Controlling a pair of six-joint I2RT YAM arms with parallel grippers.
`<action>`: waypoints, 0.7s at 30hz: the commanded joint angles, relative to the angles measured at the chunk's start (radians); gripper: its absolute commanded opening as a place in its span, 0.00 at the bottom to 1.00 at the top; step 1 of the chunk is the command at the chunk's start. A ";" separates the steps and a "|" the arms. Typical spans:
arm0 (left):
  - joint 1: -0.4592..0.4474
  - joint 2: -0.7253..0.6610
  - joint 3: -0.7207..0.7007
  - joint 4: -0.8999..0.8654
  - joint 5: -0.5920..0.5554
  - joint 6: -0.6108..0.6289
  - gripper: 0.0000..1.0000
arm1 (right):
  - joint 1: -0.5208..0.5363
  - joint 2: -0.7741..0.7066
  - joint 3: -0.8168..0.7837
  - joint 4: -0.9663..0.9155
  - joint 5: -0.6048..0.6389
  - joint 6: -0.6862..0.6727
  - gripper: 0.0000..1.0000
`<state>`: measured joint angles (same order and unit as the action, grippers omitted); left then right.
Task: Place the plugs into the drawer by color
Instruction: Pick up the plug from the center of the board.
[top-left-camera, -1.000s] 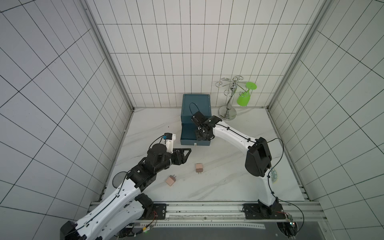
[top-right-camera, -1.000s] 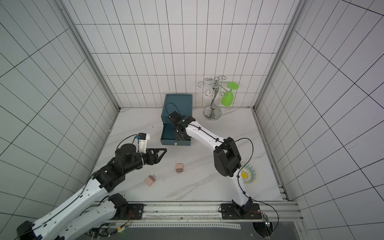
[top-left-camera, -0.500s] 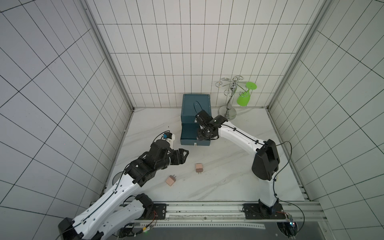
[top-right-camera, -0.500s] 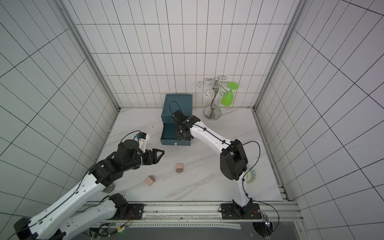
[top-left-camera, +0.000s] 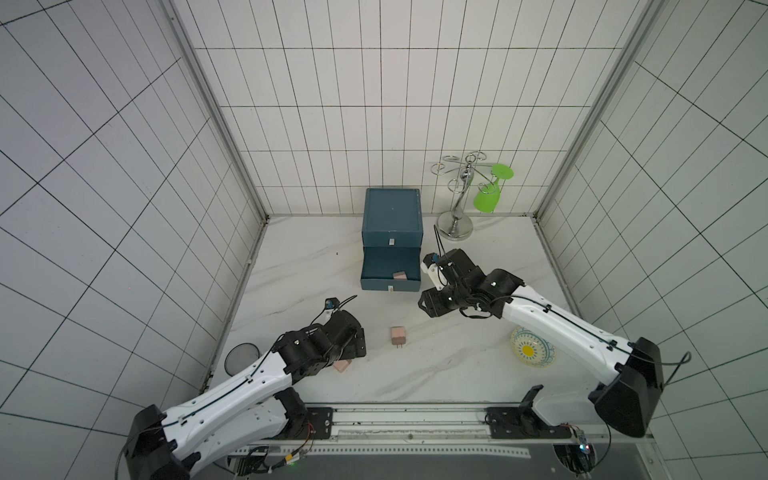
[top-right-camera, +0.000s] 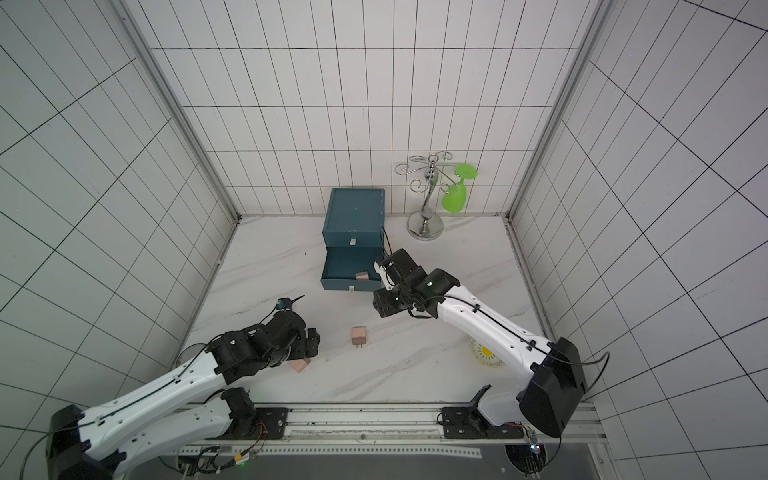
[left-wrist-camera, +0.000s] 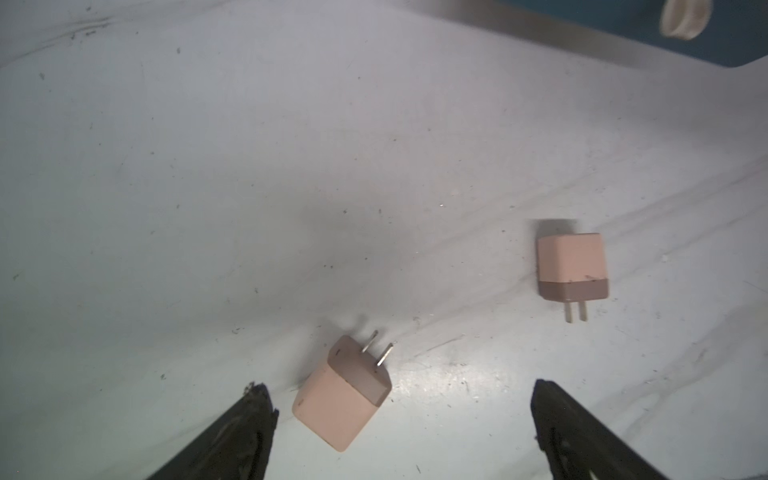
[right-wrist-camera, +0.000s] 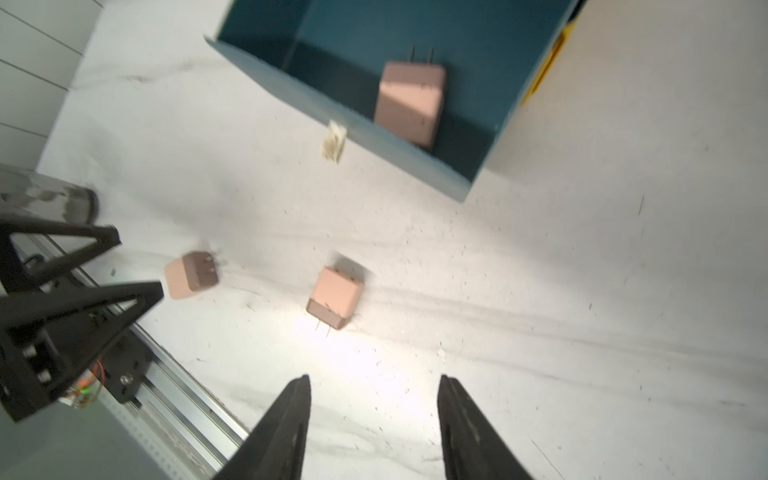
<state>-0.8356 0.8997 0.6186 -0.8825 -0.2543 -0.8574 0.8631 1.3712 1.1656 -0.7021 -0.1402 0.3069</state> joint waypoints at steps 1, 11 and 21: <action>-0.011 0.062 -0.003 0.044 -0.028 -0.044 0.97 | -0.010 -0.021 -0.065 0.104 -0.074 -0.032 0.53; -0.043 0.224 -0.069 0.119 -0.017 -0.062 0.89 | -0.013 -0.053 -0.132 0.179 -0.105 -0.026 0.53; -0.085 0.268 -0.091 0.130 0.035 -0.100 0.67 | -0.028 -0.089 -0.173 0.198 -0.050 0.001 0.53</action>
<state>-0.9031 1.1702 0.5381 -0.7597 -0.2287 -0.9257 0.8486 1.3056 1.0279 -0.5278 -0.2165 0.2939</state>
